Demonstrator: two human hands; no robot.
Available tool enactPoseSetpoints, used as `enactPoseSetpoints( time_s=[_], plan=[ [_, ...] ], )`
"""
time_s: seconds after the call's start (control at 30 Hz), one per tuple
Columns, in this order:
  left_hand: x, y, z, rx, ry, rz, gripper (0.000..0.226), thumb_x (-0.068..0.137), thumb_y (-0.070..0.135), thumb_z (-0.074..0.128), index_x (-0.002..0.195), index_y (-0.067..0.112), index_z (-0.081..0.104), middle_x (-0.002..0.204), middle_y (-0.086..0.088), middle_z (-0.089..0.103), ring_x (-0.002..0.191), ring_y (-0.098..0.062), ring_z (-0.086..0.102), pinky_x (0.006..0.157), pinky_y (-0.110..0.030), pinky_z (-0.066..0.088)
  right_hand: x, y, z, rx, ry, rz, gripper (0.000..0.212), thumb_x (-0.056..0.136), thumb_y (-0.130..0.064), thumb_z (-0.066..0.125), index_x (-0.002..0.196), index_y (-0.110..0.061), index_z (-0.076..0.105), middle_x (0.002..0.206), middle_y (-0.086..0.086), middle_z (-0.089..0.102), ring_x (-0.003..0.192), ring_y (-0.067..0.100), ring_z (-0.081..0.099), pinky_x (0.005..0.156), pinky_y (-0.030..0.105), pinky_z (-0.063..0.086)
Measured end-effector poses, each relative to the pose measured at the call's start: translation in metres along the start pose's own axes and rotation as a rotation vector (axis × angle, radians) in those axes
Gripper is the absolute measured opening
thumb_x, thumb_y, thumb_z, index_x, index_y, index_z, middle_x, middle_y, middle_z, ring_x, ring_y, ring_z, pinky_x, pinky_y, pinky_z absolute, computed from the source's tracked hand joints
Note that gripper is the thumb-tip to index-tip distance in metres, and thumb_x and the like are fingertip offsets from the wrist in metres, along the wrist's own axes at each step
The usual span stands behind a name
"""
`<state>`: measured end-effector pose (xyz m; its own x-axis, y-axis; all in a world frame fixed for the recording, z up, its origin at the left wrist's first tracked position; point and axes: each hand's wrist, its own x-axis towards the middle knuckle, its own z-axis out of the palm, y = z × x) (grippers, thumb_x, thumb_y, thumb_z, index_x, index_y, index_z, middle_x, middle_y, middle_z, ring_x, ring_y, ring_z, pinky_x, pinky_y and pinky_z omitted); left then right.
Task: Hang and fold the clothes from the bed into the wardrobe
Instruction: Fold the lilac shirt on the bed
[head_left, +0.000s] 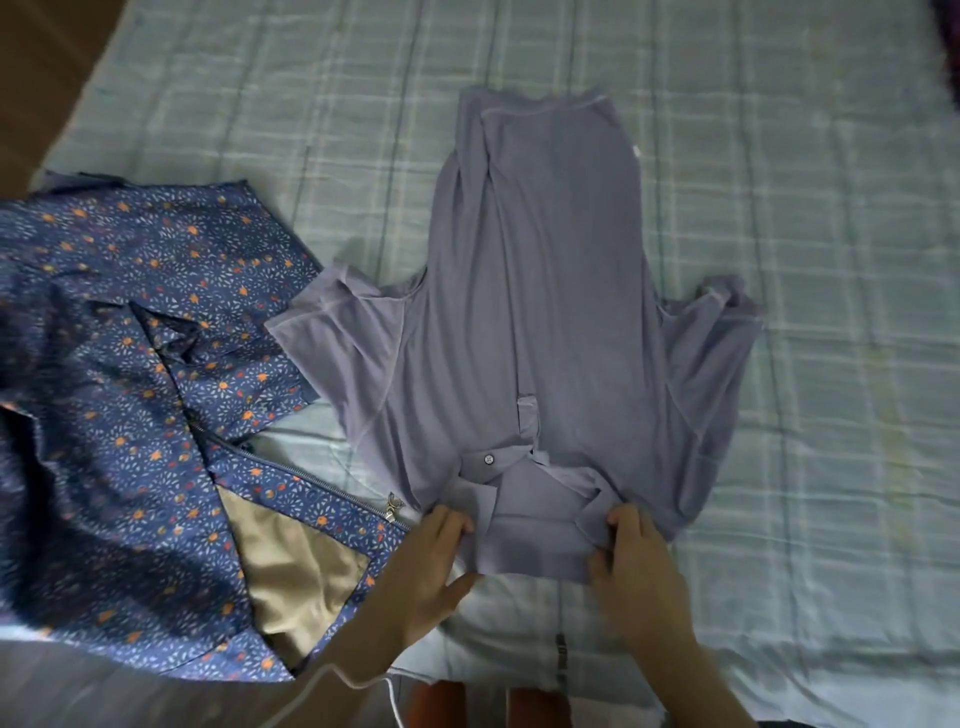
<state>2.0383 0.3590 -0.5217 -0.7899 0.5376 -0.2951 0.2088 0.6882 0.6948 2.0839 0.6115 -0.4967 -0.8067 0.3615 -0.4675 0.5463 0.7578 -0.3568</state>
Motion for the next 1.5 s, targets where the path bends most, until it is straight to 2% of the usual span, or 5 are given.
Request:
enactPoseSetpoints(
  time_s=[0.37, 0.73, 0.93, 1.2, 1.5],
  plan=[
    [0.011, 0.026, 0.016, -0.11, 0.219, -0.341, 0.03, 0.071, 0.021, 0.076, 0.085, 0.022, 0.05, 0.087, 0.01, 0.044, 0.074, -0.007, 0.048, 0.07, -0.016, 0.038, -0.006, 0.022, -0.023, -0.049, 0.112, -0.495, 0.025, 0.08, -0.029, 0.048, 0.103, -0.024, 0.059, 0.086, 0.001, 0.058, 0.069, 0.023, 0.058, 0.05, 0.025, 0.042],
    [0.002, 0.022, -0.009, 0.185, -0.155, 0.068, 0.022, 0.067, 0.025, 0.07, 0.069, 0.026, 0.048, 0.069, 0.012, 0.051, 0.067, -0.01, 0.054, 0.06, -0.025, 0.043, -0.016, 0.02, 0.0, -0.329, -0.212, -0.733, 0.05, 0.071, -0.036, 0.056, 0.12, -0.029, 0.063, 0.103, -0.009, 0.061, 0.073, 0.009, 0.066, 0.044, 0.02, 0.046],
    [0.007, 0.024, 0.006, 0.414, -0.338, 0.15, 0.022, 0.054, 0.047, 0.067, 0.061, 0.028, 0.058, 0.062, 0.014, 0.057, 0.058, -0.003, 0.061, 0.049, -0.015, 0.046, 0.041, 0.012, -0.058, 0.203, 0.042, -0.328, 0.005, 0.091, -0.028, 0.06, 0.096, -0.027, 0.061, 0.085, -0.006, 0.062, 0.071, 0.012, 0.059, 0.064, 0.021, 0.043],
    [0.073, 0.072, -0.019, 0.155, 0.018, 0.192, 0.006, 0.09, 0.033, 0.048, 0.094, 0.032, 0.052, 0.098, 0.014, 0.051, 0.092, -0.011, 0.052, 0.076, -0.031, 0.046, 0.194, 0.047, -0.119, 0.658, 0.337, 0.426, 0.064, 0.083, -0.039, 0.071, 0.131, -0.004, 0.05, 0.119, 0.016, 0.063, 0.11, 0.032, 0.06, 0.099, 0.043, 0.046],
    [0.211, 0.063, -0.019, 0.517, -0.107, 0.026, 0.076, 0.086, 0.068, 0.009, 0.154, 0.034, 0.013, 0.164, 0.0, -0.004, 0.15, -0.028, -0.007, 0.118, -0.058, 0.003, 0.179, 0.084, -0.144, 1.242, 0.266, 0.497, 0.017, 0.083, -0.006, 0.06, 0.069, -0.012, 0.052, 0.061, 0.006, 0.043, 0.058, 0.02, 0.042, 0.056, 0.031, 0.038]
  ],
)
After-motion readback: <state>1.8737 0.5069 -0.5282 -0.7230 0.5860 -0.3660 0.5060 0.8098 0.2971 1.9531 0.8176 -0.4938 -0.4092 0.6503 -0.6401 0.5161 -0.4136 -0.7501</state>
